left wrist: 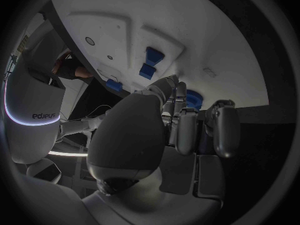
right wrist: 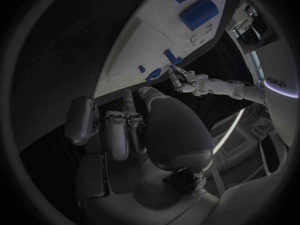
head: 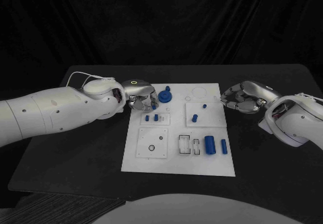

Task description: Assemble the parts on the task board

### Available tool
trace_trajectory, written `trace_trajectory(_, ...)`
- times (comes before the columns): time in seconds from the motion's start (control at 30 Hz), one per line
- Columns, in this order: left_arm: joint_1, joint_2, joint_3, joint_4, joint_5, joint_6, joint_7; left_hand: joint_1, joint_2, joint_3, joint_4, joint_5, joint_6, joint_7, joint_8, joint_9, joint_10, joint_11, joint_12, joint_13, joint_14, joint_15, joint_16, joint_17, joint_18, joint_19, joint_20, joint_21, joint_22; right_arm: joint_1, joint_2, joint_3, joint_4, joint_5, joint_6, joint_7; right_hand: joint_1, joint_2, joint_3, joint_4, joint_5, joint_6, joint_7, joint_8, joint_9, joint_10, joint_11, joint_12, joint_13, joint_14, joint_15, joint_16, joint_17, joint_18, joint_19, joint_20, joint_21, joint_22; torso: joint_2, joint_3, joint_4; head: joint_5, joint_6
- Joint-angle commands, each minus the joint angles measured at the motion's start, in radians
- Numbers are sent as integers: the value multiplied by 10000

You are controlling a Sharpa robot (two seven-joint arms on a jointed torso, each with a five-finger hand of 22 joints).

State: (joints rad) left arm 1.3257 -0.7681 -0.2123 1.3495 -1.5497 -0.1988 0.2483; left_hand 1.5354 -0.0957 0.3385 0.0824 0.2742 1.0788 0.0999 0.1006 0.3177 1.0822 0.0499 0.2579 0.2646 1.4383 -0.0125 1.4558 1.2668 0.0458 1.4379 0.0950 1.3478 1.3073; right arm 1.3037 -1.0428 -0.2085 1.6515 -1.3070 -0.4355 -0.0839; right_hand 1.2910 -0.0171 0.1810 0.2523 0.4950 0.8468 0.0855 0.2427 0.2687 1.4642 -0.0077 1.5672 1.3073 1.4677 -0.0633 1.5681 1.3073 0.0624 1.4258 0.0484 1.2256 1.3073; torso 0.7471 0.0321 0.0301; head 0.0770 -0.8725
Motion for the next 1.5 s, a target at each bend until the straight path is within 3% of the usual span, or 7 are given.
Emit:
trace_trajectory(0.03, -34, 36, 0, 1, -15, 247, 17, 29, -4, 54, -29, 56, -39, 50, -11, -8, 52, 15, -86, -42, -66, -34, -75, -36, 87, -102, -11, -71, 1910, -29, 4, 5, 12, -10, 25, -63, 95, 12, 59, -16, 55, 6, 29, 8, -14, 989, 16, -41, 2546, 1031, -18, 27, 2635, 128, -56, -17, -35, 1606, 11, -7, 6, -5, -2)
trace_trajectory(0.33, -55, 55, 0, -49, -15, 441, -191, -403, -330, 248, -2, -302, -2001, -585, -394, -514, -506, 132, -690, -373, -281, -36, -215, -343, 173, -368, -22, -542, 1784, -31, -11, 5, 22, -10, 39, -78, 108, 20, 71, -26, 58, 12, 29, 12, -13, 989, 15, -41, 2547, 1031, -19, 27, 2635, 125, -50, -17, -26, 1609, -1, 1, -4, -3, -2)
trace_trajectory(0.53, -65, 33, 0, -88, -15, 393, -241, -505, -395, 324, -13, -375, -2606, -764, -393, -697, -569, 169, -772, -428, -315, -9, -223, -387, 179, -376, 6, -603, 1779, -32, -17, 5, 24, -10, 19, -75, 108, 20, 71, -26, 58, 12, 29, 12, -13, 989, 15, -41, 2547, 1031, -19, 27, 2635, 125, -50, -17, -26, 1609, -4, 0, -6, -10, -2)
trace_trajectory(1.03, -69, -394, 2, -18, -15, -1334, -149, -702, -521, 234, 42, -516, -2636, -848, -272, -756, -368, 104, -675, -390, -250, -44, -171, -320, 171, -309, -7, -563, 1798, 44, -143, 8, 214, -10, -698, 83, 192, -48, 108, -115, 63, 65, 61, 45, -4, 670, 24, -375, 2173, 937, -25, -227, 2367, 99, 40, -29, 95, 1653, -14, -6, -13, 6, -2)
trace_trajectory(1.23, -67, -651, 3, -8, -14, -2070, 434, -983, -550, 111, 204, -542, -2434, -815, -169, -744, -376, 29, -622, -304, -356, -88, -235, -456, 224, -460, -38, -839, 1723, 503, -200, 9, 406, -11, -801, 123, 349, -202, 311, -198, 63, 130, 80, 61, -16, -1070, 7, -2888, -239, 856, -80, -647, 1892, -66, 490, -97, 897, 1898, -19, -16, -15, -46, -2)
trace_trajectory(1.37, -63, -896, 3, 177, -14, -2494, 700, -1061, -614, -3, 284, -704, -2187, -994, -52, -742, -459, -140, -397, -29, -660, -154, -409, -827, 274, -648, -91, -1150, 1653, 939, -313, 10, 557, -157, -606, 52, 756, -699, 610, -334, -577, -9, 100, -28, -58, -4305, 49, -8262, -4746, 799, -24, -972, 1486, -123, 612, -81, 1151, 1971, -27, -29, -34, -186, -2)
trace_trajectory(1.5, -60, -1160, 3, 333, 398, -2844, 1002, -985, -572, -38, 326, -811, -2161, -958, -64, -800, -798, -103, -92, 329, -1150, -93, -685, -1342, 341, -970, -34, -1619, 1549, 1429, -329, 10, 616, -642, -144, -160, 492, -1102, 497, 110, -1476, -229, 126, -156, -106, -5077, 407, -10590, -6570, 762, 269, -1105, 1282, -109, 575, 149, 1047, 1943, -41, -48, 1, -281, -2)
